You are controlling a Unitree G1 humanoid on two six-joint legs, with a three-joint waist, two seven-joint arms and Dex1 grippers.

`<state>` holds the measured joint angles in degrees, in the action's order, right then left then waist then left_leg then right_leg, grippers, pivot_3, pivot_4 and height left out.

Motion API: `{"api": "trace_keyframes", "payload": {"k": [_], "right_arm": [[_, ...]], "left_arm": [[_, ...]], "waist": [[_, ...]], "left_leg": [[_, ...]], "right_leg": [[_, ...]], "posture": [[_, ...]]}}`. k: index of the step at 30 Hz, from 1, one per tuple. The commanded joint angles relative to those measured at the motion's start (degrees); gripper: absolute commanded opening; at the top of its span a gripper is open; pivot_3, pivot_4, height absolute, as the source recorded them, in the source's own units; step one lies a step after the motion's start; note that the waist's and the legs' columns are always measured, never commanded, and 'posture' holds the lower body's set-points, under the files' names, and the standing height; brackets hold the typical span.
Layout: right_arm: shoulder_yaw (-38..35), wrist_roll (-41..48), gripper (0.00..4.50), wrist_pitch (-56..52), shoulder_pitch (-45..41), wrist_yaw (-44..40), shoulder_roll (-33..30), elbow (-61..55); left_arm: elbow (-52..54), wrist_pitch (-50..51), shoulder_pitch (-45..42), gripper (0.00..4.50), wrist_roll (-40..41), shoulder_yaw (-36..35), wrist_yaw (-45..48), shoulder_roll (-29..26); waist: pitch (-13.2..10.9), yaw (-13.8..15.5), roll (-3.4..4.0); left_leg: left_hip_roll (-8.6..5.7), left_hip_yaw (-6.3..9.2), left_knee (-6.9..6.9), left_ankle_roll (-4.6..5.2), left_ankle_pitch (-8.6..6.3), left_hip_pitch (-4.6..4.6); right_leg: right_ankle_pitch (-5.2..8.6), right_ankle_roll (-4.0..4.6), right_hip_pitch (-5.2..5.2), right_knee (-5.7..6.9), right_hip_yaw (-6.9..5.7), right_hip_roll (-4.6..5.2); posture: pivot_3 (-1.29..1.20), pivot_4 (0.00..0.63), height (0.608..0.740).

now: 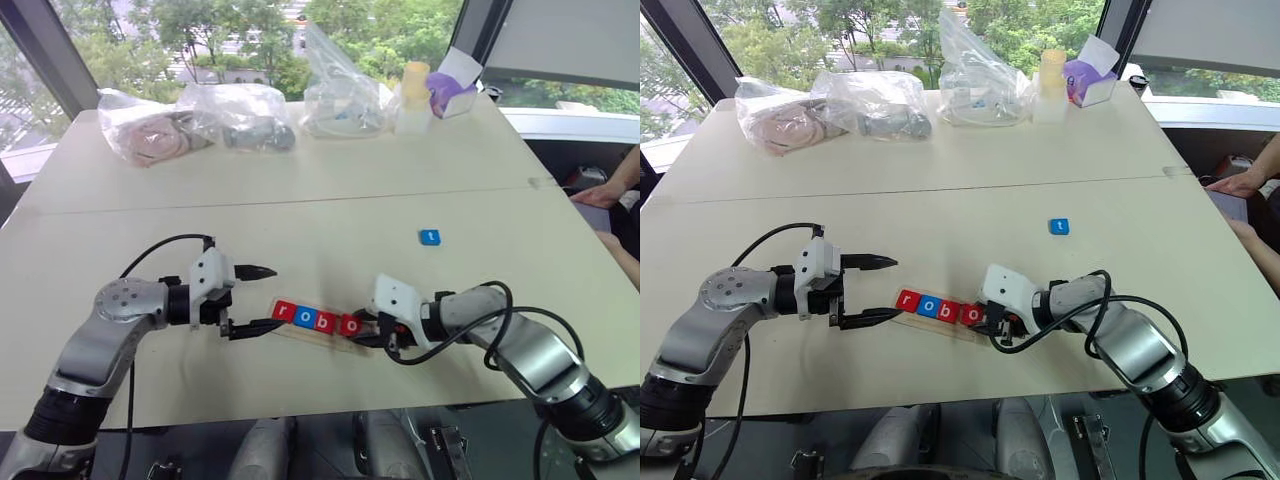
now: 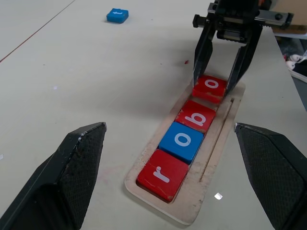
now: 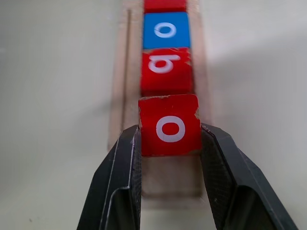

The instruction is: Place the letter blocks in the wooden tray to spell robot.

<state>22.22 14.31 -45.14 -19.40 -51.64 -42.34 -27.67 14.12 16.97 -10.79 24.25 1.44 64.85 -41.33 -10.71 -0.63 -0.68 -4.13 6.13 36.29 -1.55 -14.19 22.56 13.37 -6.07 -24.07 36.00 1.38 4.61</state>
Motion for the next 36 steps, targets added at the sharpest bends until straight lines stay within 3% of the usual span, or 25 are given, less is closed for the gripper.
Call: {"api": "trace_keyframes", "payload": {"k": [1,16,22,23,36], "right_arm": [[0.3,-0.2,1.13,0.4,-1.1,0.0,0.5,-1.4],[1.0,-1.3,1.13,0.9,-1.5,0.5,1.0,-0.1],[0.3,-0.3,4.26,-0.1,-1.8,0.2,1.5,-0.7],[0.0,0.0,4.47,-0.3,-1.9,0.2,1.7,-0.7],[-2.6,-0.1,4.47,0.4,-4.7,1.6,2.0,2.5]], "left_arm": [[1.3,-0.3,-0.4,4.50,0.5,-0.7,0.0,-0.5],[1.1,-0.5,-0.5,4.50,0.2,-0.8,-0.7,-0.3],[0.7,-0.6,-0.8,4.50,0.1,-0.6,-1.1,-0.1],[0.7,-0.6,-0.8,4.50,0.1,-0.6,-1.2,-0.1],[0.3,-0.5,-1.4,4.50,0.0,-0.1,-1.6,0.5]], "waist": [[0.0,0.0,0.00],[0.0,0.0,0.00],[0.0,0.0,0.00],[0.0,0.0,0.00],[0.0,0.0,0.00]], "left_leg": [[0.00,0.00,0.00,0.00,0.00,0.00],[0.00,0.01,0.00,0.00,0.00,0.00],[0.00,0.01,0.00,0.00,0.00,-0.01],[0.00,0.01,0.00,0.00,0.00,-0.01],[0.00,0.00,0.00,0.00,0.00,-0.01]], "right_leg": [[0.00,0.00,0.00,0.00,0.00,0.00],[0.00,0.00,0.00,0.00,-0.01,-0.01],[0.00,0.00,0.00,0.00,-0.01,-0.01],[0.00,0.00,0.00,0.01,-0.01,-0.01],[0.00,0.00,0.00,0.01,-0.01,-0.02]], "posture": [[0.00,0.150,0.740],[0.00,0.150,0.740],[0.00,0.150,0.740],[0.00,0.150,0.740],[0.00,0.150,0.740]]}}
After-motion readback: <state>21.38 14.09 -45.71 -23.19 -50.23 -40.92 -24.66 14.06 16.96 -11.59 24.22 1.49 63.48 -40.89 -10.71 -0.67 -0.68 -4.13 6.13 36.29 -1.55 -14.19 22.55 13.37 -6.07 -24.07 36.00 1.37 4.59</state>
